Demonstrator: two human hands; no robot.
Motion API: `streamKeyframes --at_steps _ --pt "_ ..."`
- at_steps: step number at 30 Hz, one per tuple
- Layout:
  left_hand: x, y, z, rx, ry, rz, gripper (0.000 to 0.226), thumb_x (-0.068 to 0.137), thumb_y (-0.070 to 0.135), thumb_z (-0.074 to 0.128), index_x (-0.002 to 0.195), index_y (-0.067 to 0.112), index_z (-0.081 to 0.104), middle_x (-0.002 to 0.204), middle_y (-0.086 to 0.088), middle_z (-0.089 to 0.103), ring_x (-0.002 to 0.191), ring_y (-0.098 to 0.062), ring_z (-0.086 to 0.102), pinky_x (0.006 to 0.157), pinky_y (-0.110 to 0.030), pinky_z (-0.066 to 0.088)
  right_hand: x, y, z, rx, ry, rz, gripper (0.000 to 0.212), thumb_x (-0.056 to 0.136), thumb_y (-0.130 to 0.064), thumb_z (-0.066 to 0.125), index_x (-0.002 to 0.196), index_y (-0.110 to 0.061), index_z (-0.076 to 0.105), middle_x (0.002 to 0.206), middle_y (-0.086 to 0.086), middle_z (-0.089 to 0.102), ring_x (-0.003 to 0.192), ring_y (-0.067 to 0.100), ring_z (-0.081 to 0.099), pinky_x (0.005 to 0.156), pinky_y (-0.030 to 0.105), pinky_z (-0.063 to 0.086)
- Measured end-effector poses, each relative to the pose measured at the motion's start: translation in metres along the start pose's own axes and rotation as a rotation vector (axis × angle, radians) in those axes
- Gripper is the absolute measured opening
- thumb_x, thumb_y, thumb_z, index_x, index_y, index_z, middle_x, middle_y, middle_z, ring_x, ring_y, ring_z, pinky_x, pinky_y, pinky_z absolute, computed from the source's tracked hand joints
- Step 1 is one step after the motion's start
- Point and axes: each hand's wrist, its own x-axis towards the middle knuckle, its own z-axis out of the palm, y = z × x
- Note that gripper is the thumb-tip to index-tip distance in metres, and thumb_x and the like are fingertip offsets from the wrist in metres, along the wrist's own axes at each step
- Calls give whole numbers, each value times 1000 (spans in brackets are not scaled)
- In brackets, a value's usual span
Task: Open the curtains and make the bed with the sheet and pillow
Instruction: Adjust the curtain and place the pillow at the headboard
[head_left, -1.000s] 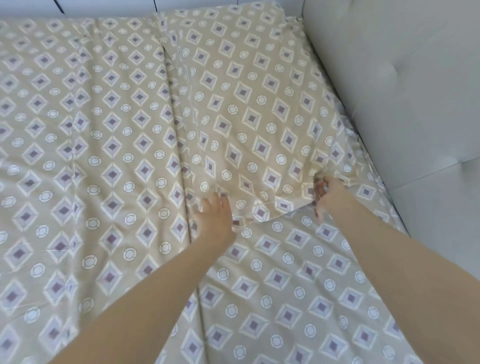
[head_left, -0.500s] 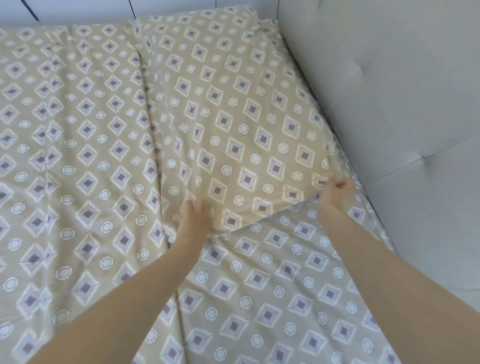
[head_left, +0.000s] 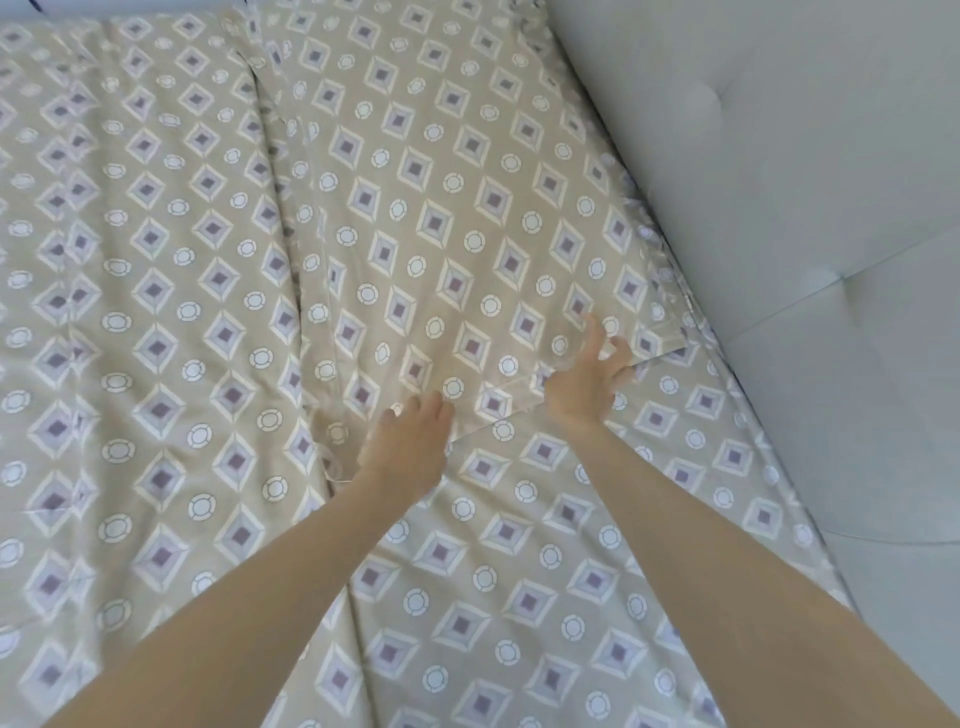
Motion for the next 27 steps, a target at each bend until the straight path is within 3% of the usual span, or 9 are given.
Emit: streamKeyframes --at_steps 2,5,7,10,13,15,18,20,27 --pt "4 4 7 -78 7 96 50 93 19 44 141 20 27 150 -2 21 133 -31 30 93 -39 46 2 10 9 -208 -246 -167 85 85 1 54 148 -42 17 158 7 -9 141 31 11 103 41 34" --pt "7 0 21 -128 -156 -10 75 88 9 47 147 39 11 159 8 -10 143 -38 5 105 -51 37 22 17 12 -400 -538 -101 93 85 -10 57 150 -42 1 157 18 -17 147 36 -9 117 43 12" --pt "3 -1 28 -228 -206 -57 81 88 6 43 149 41 3 158 11 -17 144 -37 -2 104 -52 39 26 10 5 -453 -595 -107 97 83 -7 59 151 -41 -2 157 20 -16 146 37 -10 114 46 22" --pt "-10 -7 23 -337 -283 -100 73 91 8 41 150 37 9 159 6 -12 145 -36 12 105 -46 40 17 11 -8 -423 -659 -124 87 86 -5 51 151 -40 5 159 8 -16 147 37 1 95 39 43" --pt "-34 -23 18 -424 -405 -268 75 87 6 44 151 32 13 158 -8 7 137 -32 32 103 -45 41 -14 30 -12 -369 -724 -67 82 85 -6 50 149 -42 16 157 -6 -19 142 31 26 74 30 44" --pt "-50 -30 15 -424 -474 -346 73 88 11 44 152 24 9 147 -14 33 131 -32 40 101 -41 42 -41 40 -14 -394 -781 -48 79 85 -3 46 149 -40 20 158 -4 -18 135 28 38 86 33 46" --pt "-69 -30 0 -508 -478 -377 65 91 16 40 151 16 13 139 -11 44 122 -28 49 99 -41 44 -72 47 -21 -300 -686 -28 69 80 -4 42 144 -29 36 156 7 15 101 27 56 80 36 49" --pt "-78 -29 -17 -551 -410 -358 62 93 18 37 151 21 15 142 -8 43 124 -27 47 99 -40 43 -90 39 -28 -149 -537 -42 56 83 -8 45 137 -24 45 141 9 36 111 30 54 90 40 50" --pt "-134 -48 -99 -662 -67 -367 50 97 20 36 146 23 31 146 -7 37 127 -27 46 97 -38 40 -157 -37 -83 60 -443 -130 42 86 -10 42 124 -24 52 122 1 53 95 23 61 93 43 48"
